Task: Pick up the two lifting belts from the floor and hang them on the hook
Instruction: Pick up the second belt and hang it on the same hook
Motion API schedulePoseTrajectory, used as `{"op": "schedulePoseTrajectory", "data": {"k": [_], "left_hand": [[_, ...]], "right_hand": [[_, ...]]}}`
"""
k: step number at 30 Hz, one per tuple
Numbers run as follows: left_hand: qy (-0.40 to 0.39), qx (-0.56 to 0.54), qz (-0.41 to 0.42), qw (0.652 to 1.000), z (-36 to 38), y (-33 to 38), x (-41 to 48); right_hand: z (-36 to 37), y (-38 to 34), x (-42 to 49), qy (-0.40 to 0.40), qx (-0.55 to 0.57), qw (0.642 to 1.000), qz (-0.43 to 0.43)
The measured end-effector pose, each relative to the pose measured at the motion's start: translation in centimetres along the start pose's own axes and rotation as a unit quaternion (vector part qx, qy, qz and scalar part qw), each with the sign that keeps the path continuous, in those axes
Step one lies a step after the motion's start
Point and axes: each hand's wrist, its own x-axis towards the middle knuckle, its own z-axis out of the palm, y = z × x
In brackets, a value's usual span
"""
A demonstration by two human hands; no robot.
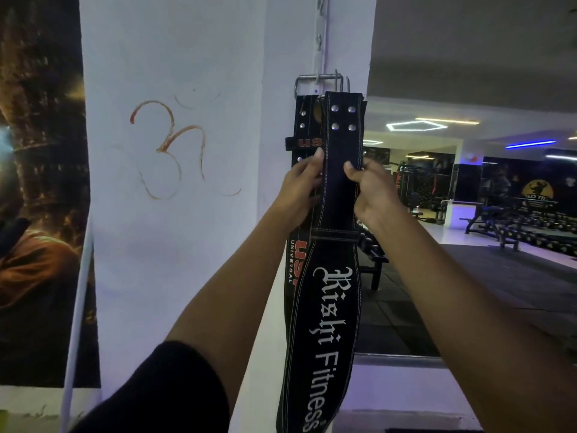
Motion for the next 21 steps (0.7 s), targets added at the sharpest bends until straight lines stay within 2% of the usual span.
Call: {"op": "schedulePoseTrajectory", "data": {"k": [3,5,8,12,17,21], "left_hand": [[-0.031,-0.045,0.038,0.998,1.5,3.0,1.6],[-0.009,-0.062,0.047,0.997,2.2,3.3,2.0],[0.019,-0.075,0.059,0.995,3.0,2.8,1.9],[0.045,-0.097,0.069,0.992,3.2,2.8,2.0],[0.053,-0.102,0.071,0.991,3.2,3.2,2.0],[0.042,-0.1,0.07,0.992,3.2,3.5,2.1]], "right_hand": [[-0.3,0.4,-0.8,-0.012,-0.011,1.0,0.0],[-0.6,0.7,-1.0,-0.004,-0.036,0.999,-0.013],[-1.8,2.0,-1.6,0.0,-0.125,0.991,-0.041],[-4.2,5.9,-5.1,-0.015,-0.238,0.971,-0.031],[-6.6,9.5,-7.6,-0.042,-0.272,0.961,-0.034],[-6.6,10.5,-7.8,-0.019,-0.251,0.967,-0.05]]}}
